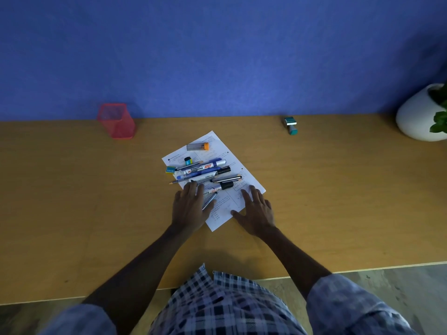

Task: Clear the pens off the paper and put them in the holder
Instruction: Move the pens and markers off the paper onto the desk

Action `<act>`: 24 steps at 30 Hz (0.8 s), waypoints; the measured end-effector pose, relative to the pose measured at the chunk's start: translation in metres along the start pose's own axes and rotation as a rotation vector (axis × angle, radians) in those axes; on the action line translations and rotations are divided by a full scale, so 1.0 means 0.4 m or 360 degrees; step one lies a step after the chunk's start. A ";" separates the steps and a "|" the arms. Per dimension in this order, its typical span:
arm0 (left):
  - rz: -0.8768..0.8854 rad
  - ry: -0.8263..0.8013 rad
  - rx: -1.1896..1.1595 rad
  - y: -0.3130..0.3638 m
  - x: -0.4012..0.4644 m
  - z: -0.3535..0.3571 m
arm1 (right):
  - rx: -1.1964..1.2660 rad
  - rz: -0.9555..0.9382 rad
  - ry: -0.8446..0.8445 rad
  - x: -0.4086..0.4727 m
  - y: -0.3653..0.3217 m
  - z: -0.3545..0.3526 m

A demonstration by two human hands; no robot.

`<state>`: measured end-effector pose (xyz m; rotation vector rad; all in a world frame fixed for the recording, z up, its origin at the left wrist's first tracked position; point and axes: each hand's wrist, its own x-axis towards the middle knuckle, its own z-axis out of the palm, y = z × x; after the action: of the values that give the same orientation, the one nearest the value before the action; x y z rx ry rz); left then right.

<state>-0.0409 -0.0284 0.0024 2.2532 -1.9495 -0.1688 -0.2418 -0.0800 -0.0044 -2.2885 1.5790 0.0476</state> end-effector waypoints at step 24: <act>0.0425 -0.0117 -0.0132 0.103 0.137 0.051 | 0.0007 -0.0012 -0.0009 -0.012 0.002 -0.006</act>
<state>-0.0767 -0.0893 -0.0087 1.9384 -2.2120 -0.2962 -0.2447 -0.0765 -0.0014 -2.2886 1.5662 0.0490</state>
